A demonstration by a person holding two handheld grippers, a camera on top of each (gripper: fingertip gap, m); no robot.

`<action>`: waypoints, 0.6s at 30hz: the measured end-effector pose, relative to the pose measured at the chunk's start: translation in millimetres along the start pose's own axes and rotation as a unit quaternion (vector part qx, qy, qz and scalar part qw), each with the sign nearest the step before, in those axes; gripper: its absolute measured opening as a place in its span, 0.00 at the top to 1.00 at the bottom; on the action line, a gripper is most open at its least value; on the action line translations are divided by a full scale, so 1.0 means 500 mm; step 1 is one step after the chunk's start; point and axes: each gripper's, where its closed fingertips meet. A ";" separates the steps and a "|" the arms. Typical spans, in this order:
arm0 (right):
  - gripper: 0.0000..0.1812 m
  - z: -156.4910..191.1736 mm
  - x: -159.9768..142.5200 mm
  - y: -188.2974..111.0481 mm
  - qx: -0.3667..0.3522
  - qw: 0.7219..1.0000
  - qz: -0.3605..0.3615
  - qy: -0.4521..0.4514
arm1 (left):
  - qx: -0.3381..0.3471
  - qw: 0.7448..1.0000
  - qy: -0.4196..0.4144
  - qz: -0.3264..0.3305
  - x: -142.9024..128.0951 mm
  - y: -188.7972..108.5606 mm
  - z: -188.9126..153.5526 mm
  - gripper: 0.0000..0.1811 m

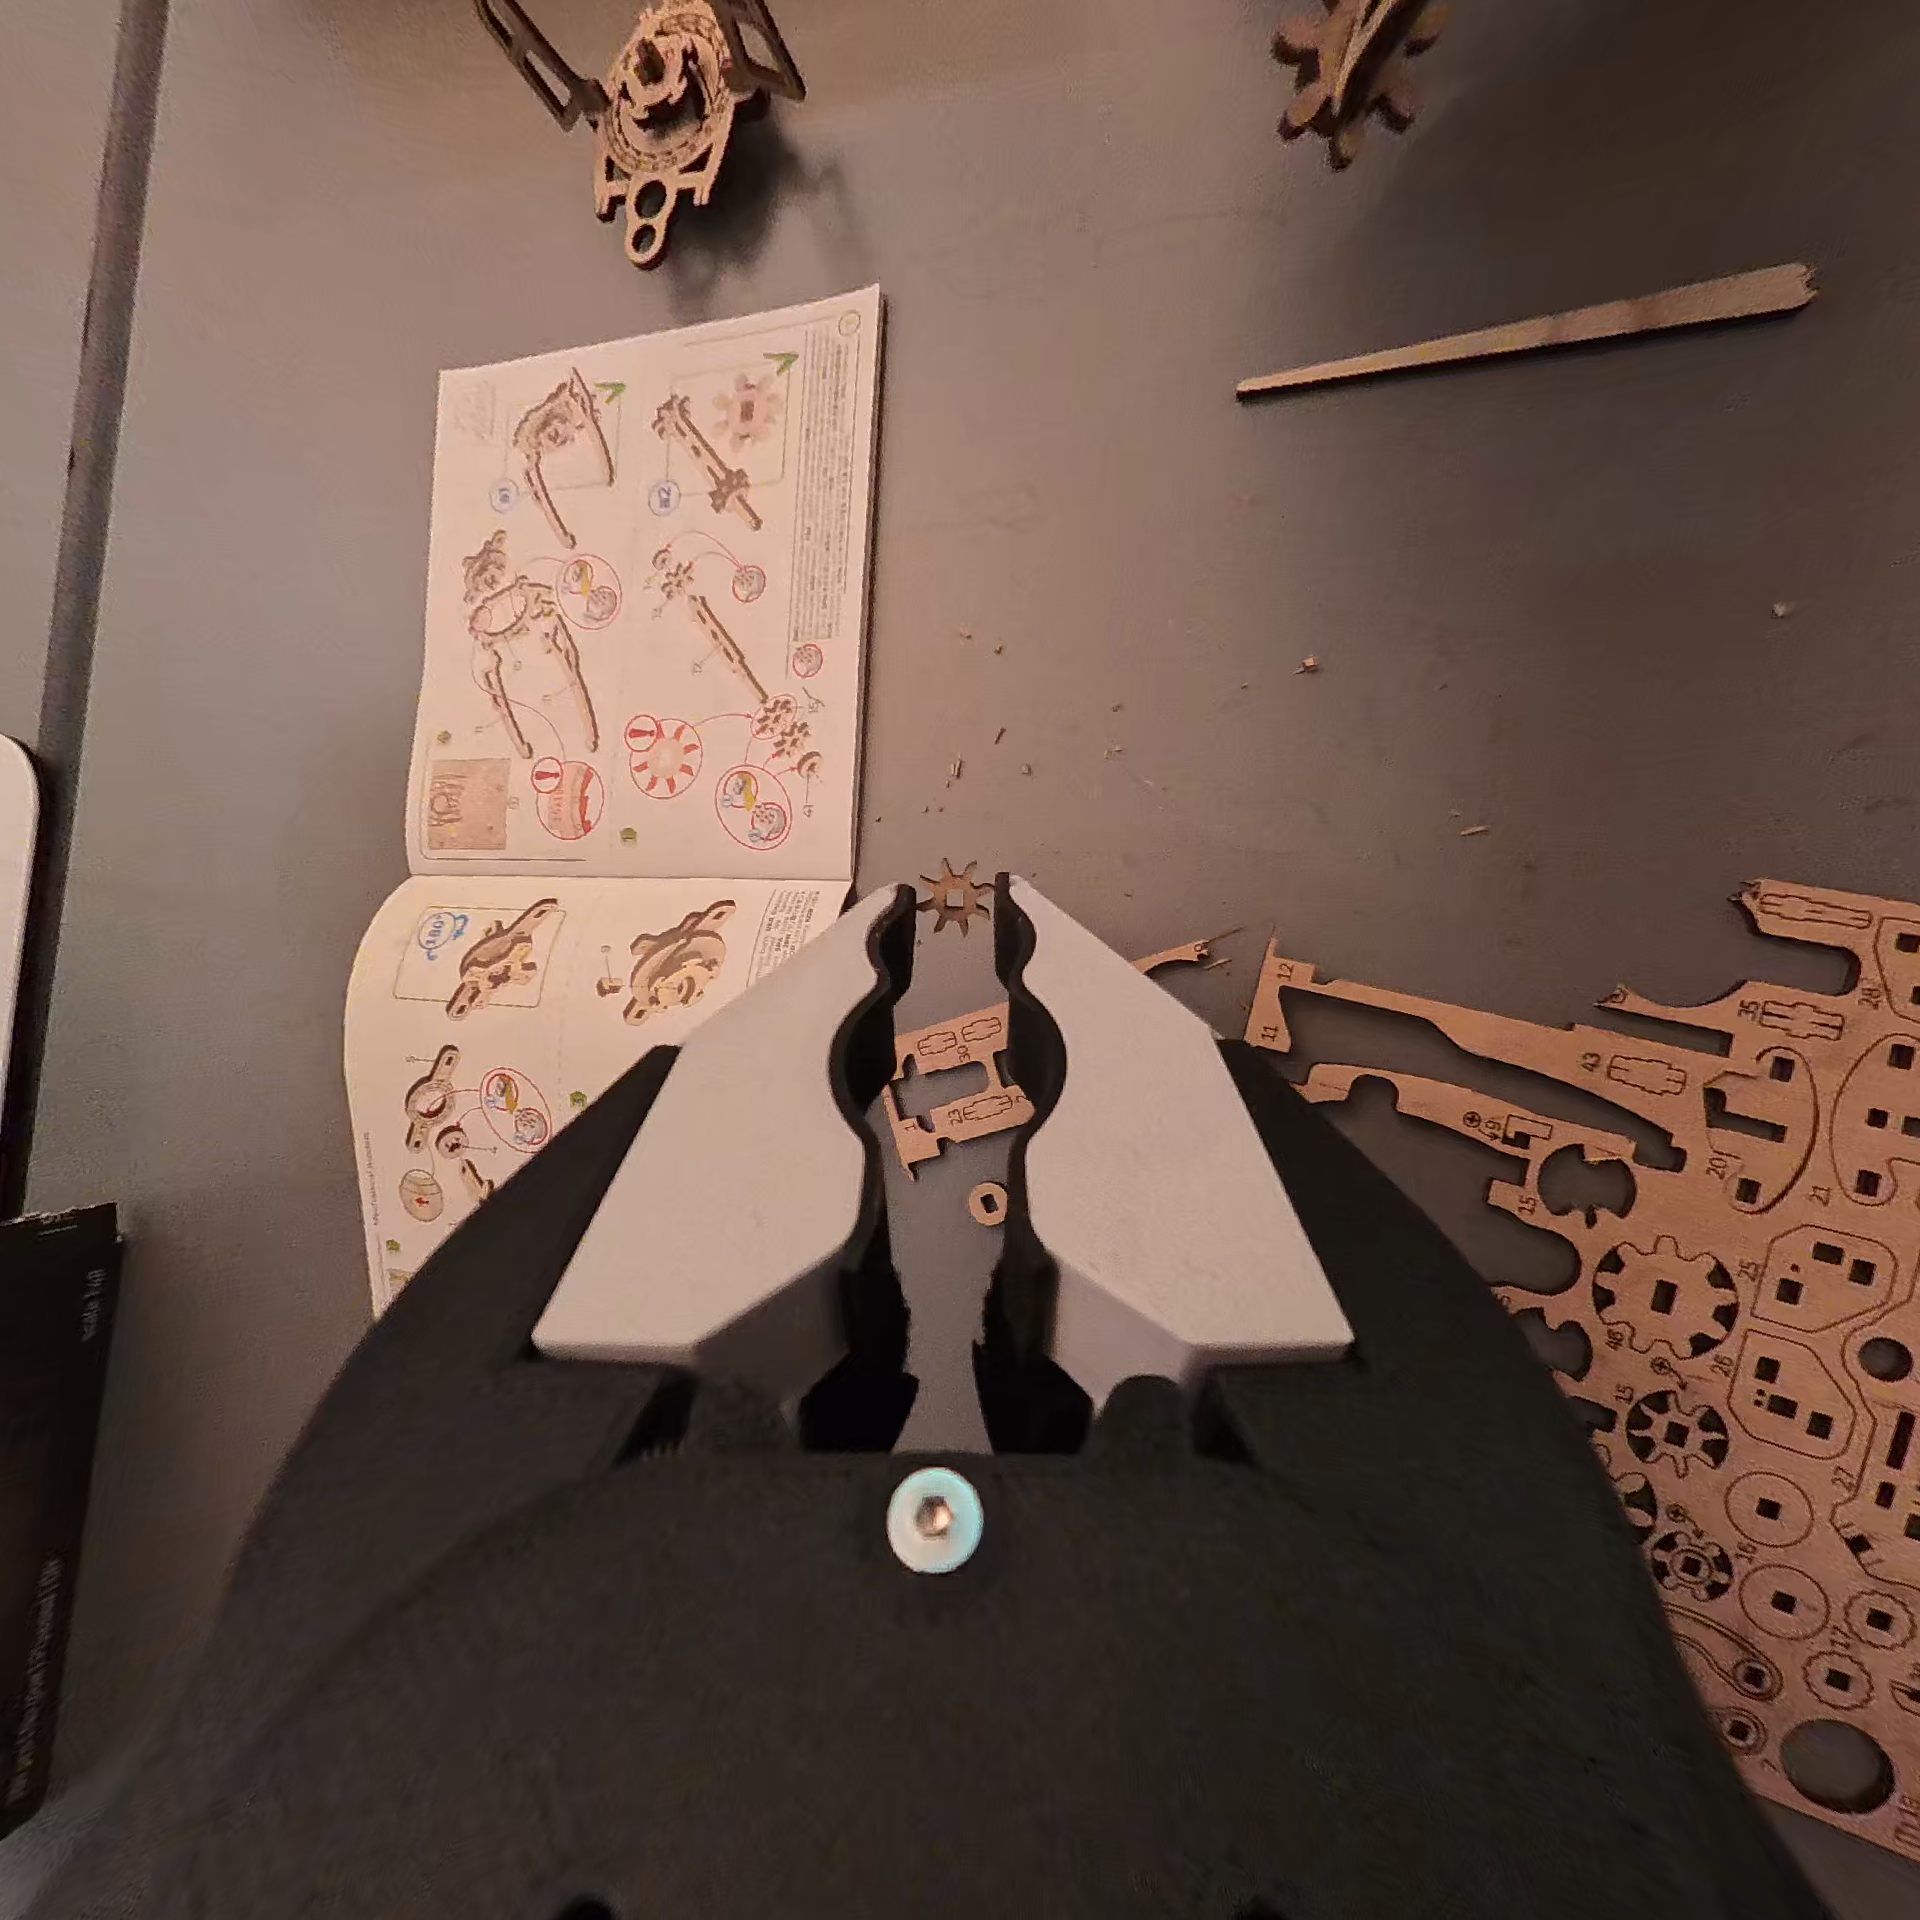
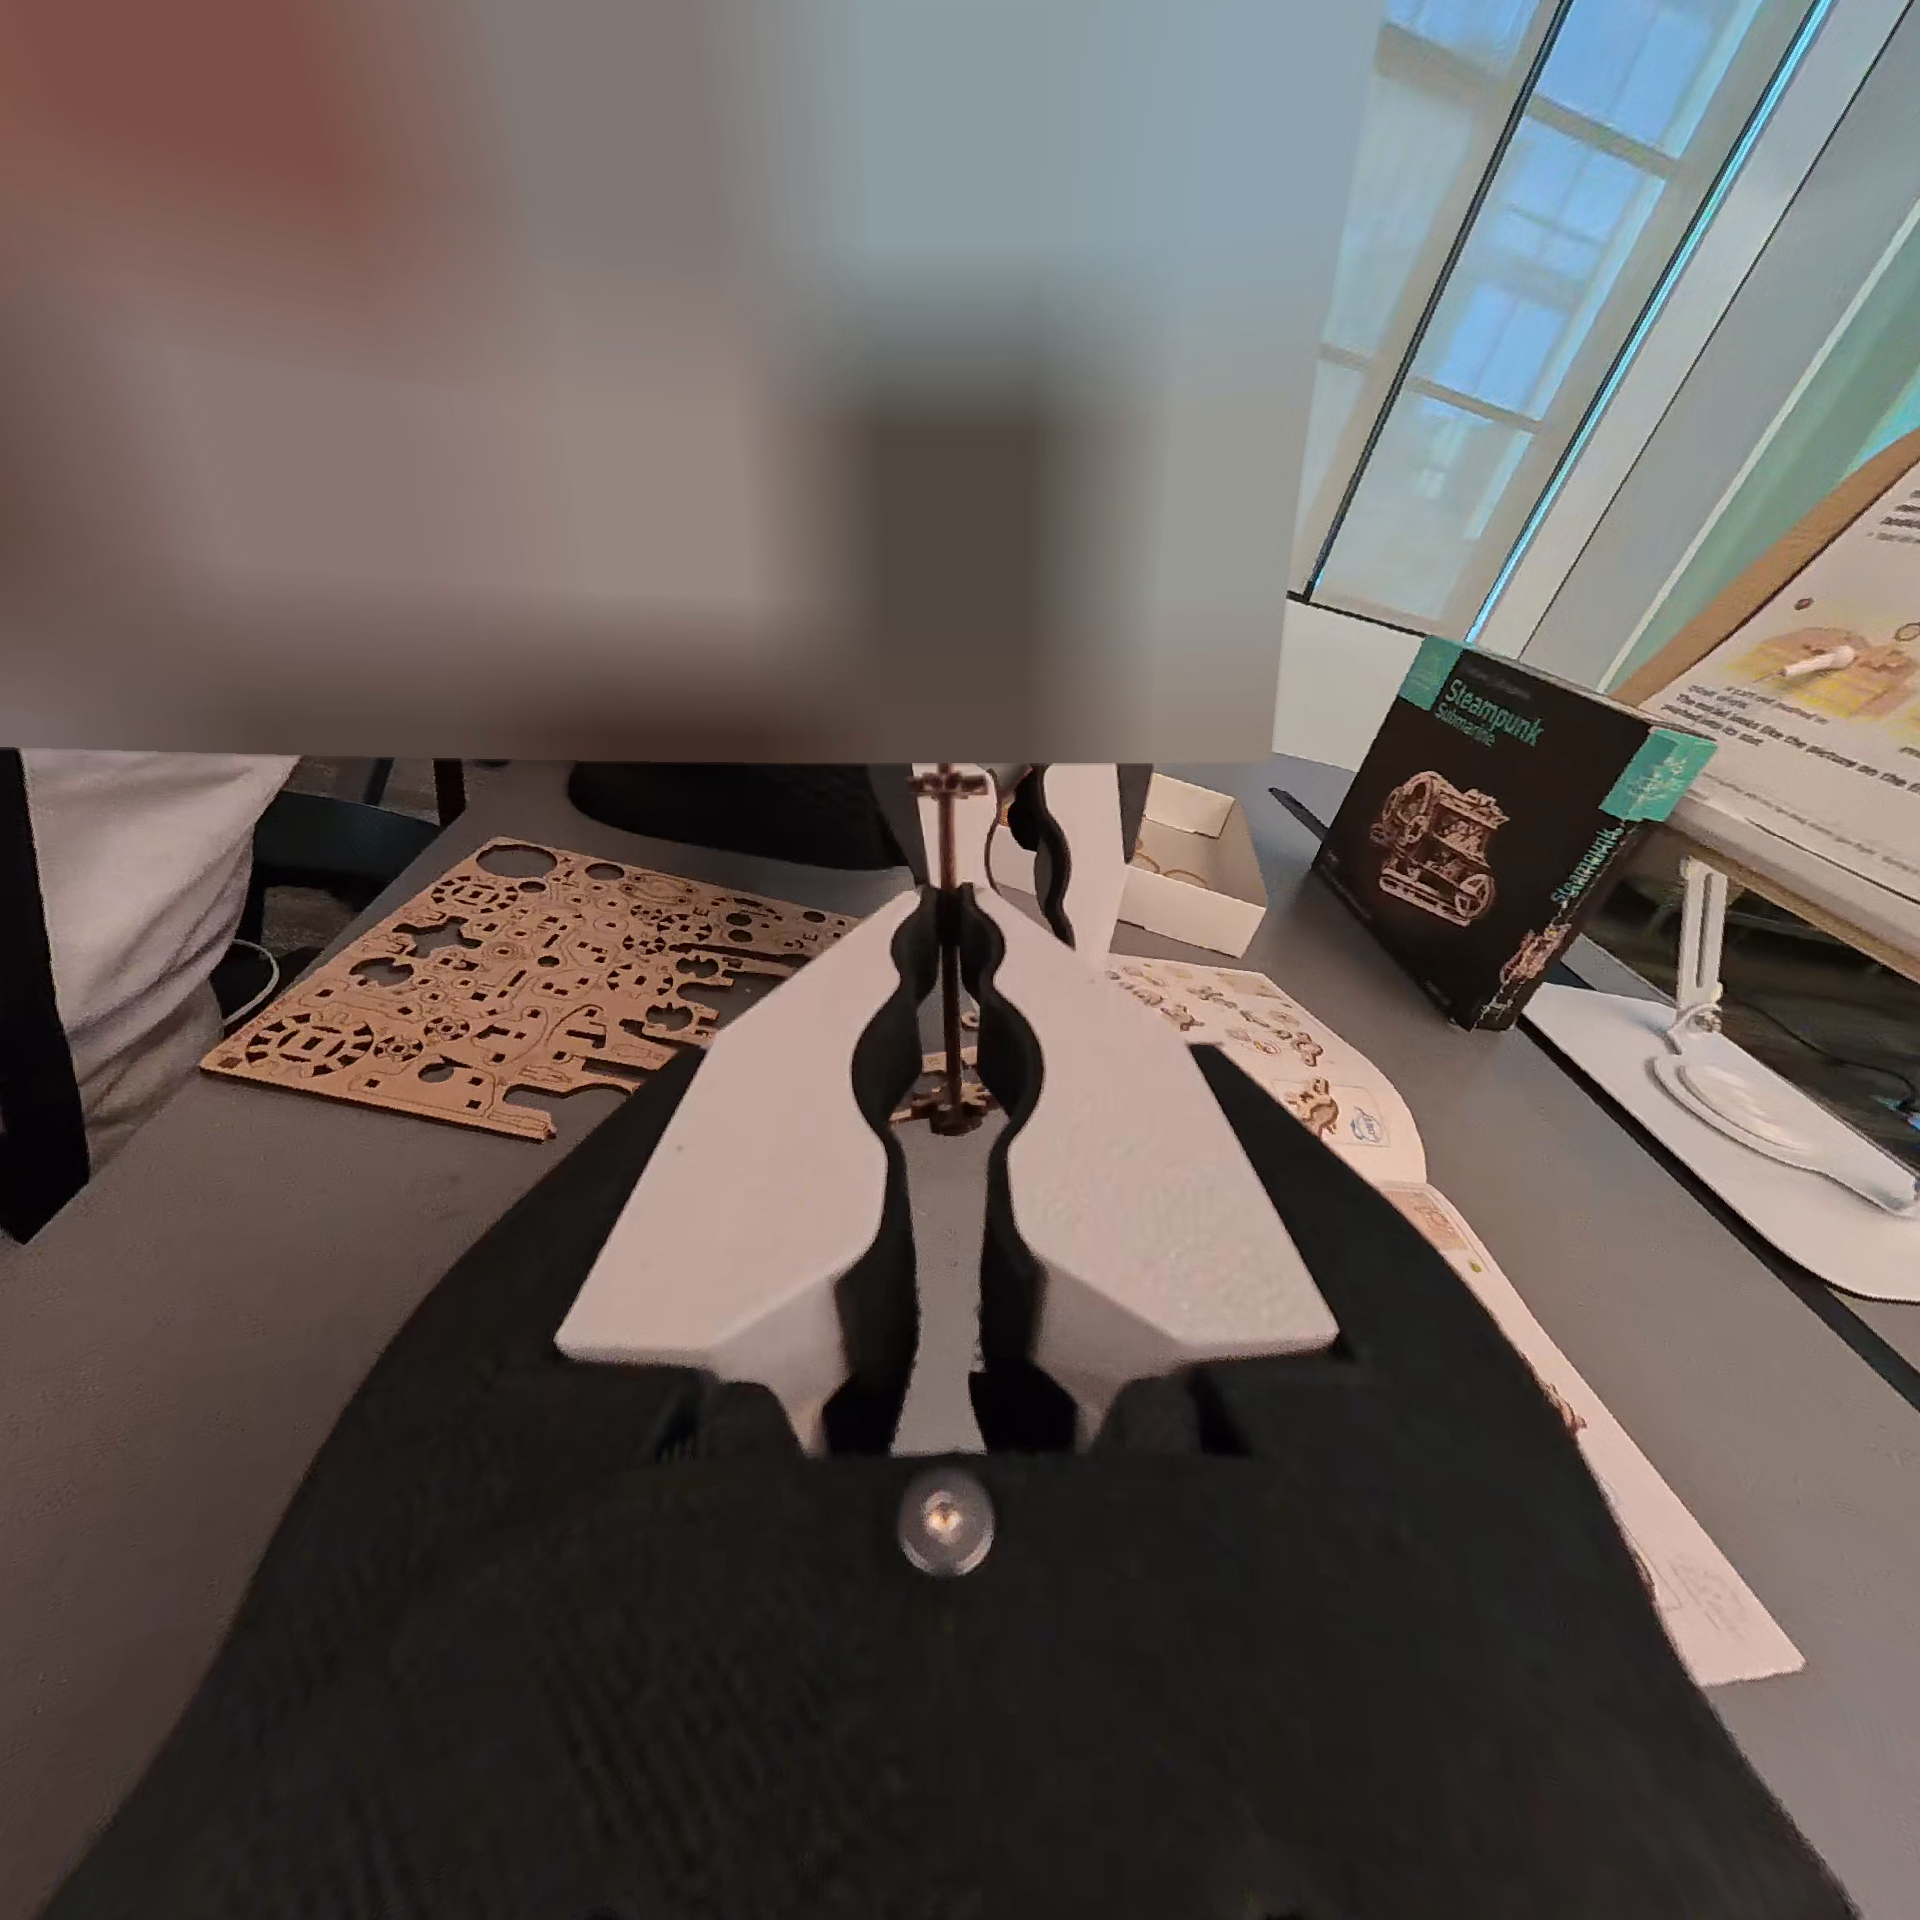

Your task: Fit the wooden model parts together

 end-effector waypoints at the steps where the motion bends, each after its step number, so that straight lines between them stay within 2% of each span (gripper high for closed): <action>1: 1.00 0.000 0.002 0.000 -0.001 1.000 -0.002 -0.002 | -0.003 1.000 0.000 -0.003 0.002 -0.001 -0.002 0.93; 5: 1.00 -0.003 0.002 -0.002 -0.002 1.000 -0.004 0.000 | -0.014 0.999 0.004 -0.036 0.030 -0.013 -0.015 0.93; 11: 1.00 -0.004 -0.015 0.003 -0.003 1.000 0.018 -0.001 | 0.007 0.996 0.041 -0.082 0.079 -0.046 -0.032 0.93; 15: 1.00 -0.013 -0.049 0.011 -0.014 0.998 0.062 0.009 | 0.014 0.995 0.058 -0.079 0.082 -0.046 -0.037 0.93; 18: 1.00 -0.008 -0.052 0.014 -0.010 0.998 0.068 0.004 | 0.008 0.996 0.052 -0.078 0.078 -0.042 -0.037 0.93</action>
Point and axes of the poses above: each gripper's, where its closed fingertips meet, y out along the fingers, x out of its top, z = x × y across the jaws, and after that the axes turned 2 degrees about y, right-handed
